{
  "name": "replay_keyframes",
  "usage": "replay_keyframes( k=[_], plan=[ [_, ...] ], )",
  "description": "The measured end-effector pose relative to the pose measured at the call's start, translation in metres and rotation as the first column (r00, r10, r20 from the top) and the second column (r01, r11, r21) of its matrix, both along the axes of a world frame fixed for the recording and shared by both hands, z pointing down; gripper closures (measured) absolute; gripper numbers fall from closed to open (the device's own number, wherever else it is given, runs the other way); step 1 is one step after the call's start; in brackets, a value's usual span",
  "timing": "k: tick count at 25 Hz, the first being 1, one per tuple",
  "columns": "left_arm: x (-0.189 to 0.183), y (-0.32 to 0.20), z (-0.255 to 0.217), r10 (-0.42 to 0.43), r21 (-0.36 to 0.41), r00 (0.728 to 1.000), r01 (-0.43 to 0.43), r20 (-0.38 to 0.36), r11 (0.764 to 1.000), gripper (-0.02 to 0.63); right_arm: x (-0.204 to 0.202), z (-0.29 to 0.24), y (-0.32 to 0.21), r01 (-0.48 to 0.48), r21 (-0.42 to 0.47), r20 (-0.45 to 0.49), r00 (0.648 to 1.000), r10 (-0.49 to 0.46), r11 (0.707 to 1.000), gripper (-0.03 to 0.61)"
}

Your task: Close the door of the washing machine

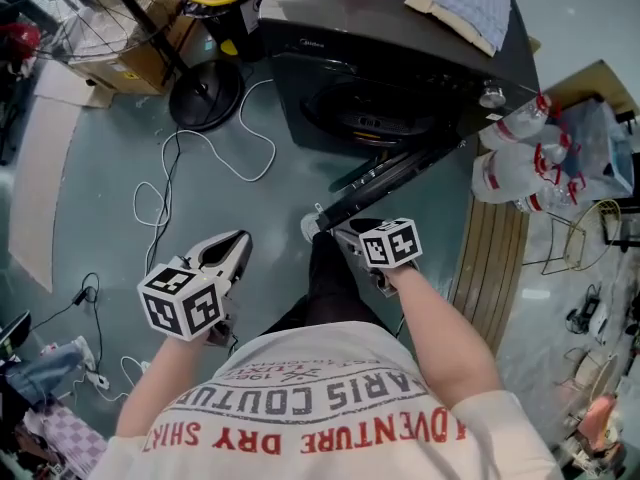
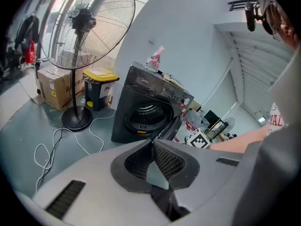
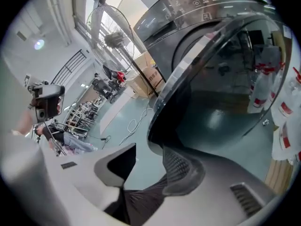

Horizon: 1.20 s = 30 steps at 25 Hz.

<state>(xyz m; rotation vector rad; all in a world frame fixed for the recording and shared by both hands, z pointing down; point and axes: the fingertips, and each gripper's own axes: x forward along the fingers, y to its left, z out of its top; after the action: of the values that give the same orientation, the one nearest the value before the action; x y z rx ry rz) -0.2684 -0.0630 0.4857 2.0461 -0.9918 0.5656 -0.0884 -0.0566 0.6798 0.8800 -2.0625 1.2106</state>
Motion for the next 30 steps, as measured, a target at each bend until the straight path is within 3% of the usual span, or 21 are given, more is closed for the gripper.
replay_keyframes(
  k=[6, 10, 13, 17, 30],
  plan=[
    [-0.005, -0.02, -0.006, -0.019, 0.005, 0.999, 0.018, 0.034, 1.0, 0.574, 0.001, -0.003, -0.019, 0.189, 0.025, -0.044, 0.981, -0.188, 0.982, 0.42],
    [-0.013, -0.041, -0.012, -0.055, 0.005, 0.998, 0.055, 0.037, 0.998, 0.574, 0.001, -0.007, -0.044, 0.226, 0.053, -0.06, 0.973, -0.223, 0.973, 0.455],
    [-0.017, -0.052, -0.01, -0.063, 0.001, 0.997, 0.063, 0.043, 0.998, 0.574, -0.003, -0.006, -0.065, 0.198, 0.063, -0.046, 0.98, -0.195, 0.978, 0.471],
    [-0.021, -0.067, -0.007, -0.091, -0.01, 0.995, 0.092, 0.037, 0.996, 0.574, -0.003, -0.006, -0.099, 0.093, 0.06, -0.023, 0.995, -0.092, 0.994, 0.523],
    [-0.039, -0.105, -0.002, -0.149, -0.034, 0.988, 0.151, 0.032, 0.988, 0.574, 0.0, -0.015, -0.192, -0.121, 0.073, 0.018, 0.993, 0.12, 0.99, 0.545]
  ],
)
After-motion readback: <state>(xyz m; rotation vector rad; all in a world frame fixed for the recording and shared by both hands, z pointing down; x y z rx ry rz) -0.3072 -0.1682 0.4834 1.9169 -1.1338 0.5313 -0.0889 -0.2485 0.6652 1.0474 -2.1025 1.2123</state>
